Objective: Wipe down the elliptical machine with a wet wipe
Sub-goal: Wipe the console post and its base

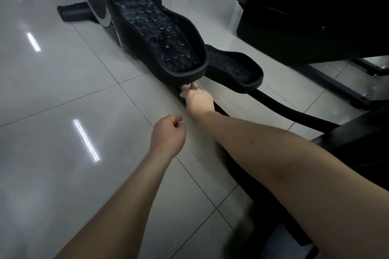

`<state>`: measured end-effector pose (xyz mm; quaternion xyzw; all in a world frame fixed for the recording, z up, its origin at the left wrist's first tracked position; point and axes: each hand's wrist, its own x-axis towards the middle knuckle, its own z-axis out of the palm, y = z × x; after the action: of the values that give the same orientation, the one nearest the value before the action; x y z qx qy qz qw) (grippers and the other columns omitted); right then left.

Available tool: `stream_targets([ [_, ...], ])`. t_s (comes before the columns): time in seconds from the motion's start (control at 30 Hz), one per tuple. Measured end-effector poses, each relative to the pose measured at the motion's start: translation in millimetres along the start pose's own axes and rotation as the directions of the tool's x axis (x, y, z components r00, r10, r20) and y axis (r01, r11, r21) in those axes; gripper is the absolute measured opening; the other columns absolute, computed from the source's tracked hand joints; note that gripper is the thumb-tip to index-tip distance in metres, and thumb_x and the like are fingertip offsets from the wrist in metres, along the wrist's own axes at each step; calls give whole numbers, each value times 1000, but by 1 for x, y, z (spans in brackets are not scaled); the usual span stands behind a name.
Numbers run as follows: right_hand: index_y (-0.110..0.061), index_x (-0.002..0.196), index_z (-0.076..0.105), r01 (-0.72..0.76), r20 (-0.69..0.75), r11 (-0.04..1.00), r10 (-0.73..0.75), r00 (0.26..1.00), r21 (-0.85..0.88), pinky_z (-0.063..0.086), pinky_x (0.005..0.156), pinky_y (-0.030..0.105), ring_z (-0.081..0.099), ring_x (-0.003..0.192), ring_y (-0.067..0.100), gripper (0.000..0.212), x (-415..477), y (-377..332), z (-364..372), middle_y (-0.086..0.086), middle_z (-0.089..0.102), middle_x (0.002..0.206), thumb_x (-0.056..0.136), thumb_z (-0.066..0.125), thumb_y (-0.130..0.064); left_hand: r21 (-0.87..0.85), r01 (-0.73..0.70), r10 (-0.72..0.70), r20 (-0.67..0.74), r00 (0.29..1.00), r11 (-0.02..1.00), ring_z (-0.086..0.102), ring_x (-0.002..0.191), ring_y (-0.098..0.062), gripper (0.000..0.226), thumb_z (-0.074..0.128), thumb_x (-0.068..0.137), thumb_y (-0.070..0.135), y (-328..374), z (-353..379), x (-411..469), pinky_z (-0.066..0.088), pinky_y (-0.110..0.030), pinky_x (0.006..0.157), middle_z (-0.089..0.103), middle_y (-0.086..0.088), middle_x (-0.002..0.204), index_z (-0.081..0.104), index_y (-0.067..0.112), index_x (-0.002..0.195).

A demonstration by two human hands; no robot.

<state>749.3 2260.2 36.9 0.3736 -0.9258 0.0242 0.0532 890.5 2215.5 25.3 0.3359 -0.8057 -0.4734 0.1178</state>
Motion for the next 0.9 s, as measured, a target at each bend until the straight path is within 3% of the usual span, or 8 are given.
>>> stream_targets([
  [0.07, -13, 151, 39, 7, -30, 1000, -7, 1000, -12, 47, 84, 40, 53, 121, 34, 44, 2, -3, -1, 14, 46, 140, 108, 43, -20, 15, -3, 3, -4, 1000, 1000, 63, 116, -21, 37, 54, 94, 16, -3, 1, 2, 49, -30, 98, 70, -3, 126, 71, 16, 127],
  [0.2, -14, 145, 48, 22, 14, 993, -21, 1000, -116, 50, 86, 40, 52, 125, 35, 44, -18, 9, -2, 19, 28, 159, 101, 50, -9, 5, -15, 15, 25, 1000, 1000, 63, 115, -21, 37, 53, 95, 16, 0, 10, 1, 46, -26, 91, 70, -1, 126, 70, 16, 127],
  [0.27, -13, 136, 55, 9, 12, 991, -7, 1000, -137, 48, 78, 38, 54, 122, 35, 38, -39, 16, 6, 21, 26, 161, 99, 52, -9, -9, -37, 37, 27, 999, 999, 64, 115, -21, 36, 53, 95, 16, 3, 15, 1, 43, -23, 89, 71, -2, 124, 70, 16, 126],
  [0.37, -14, 100, 73, 3, 104, 993, 9, 995, -120, 42, 53, 28, 69, 86, 32, 32, -81, 28, 11, 28, 55, 141, 70, 82, -9, -37, -66, 66, 11, 998, 997, 65, 115, -20, 33, 55, 95, 15, 8, 23, 0, 44, -21, 91, 72, -3, 121, 72, 15, 123],
  [0.43, -17, 79, 73, 13, 105, 985, 5, 994, -169, 42, 46, 24, 68, 68, 27, 33, -106, 47, 17, 24, 68, 123, 51, 90, -9, -53, -86, 86, -6, 996, 995, 65, 113, -19, 32, 54, 95, 13, 13, 27, -1, 45, -22, 93, 73, -2, 120, 72, 15, 122],
  [0.67, -10, 75, 75, 33, 200, 974, 13, 980, -226, 55, 56, 32, 73, 81, 34, 29, -200, 78, -11, 29, 69, 117, 50, 90, -4, -102, -242, 248, 44, 968, 965, 65, 104, -15, 32, 54, 96, 11, 33, 57, -25, 50, -25, 87, 71, 1, 116, 71, 19, 121],
  [0.9, -7, 60, 66, 65, 340, 916, 80, 937, -395, 54, 46, 33, 65, 56, 33, 31, -269, 100, -48, 27, 71, 87, 36, 84, 1, -130, -256, 271, 117, 955, 958, 66, 101, -15, 32, 54, 94, 8, 38, 73, -31, 48, -22, 85, 70, 0, 115, 71, 19, 119],
])
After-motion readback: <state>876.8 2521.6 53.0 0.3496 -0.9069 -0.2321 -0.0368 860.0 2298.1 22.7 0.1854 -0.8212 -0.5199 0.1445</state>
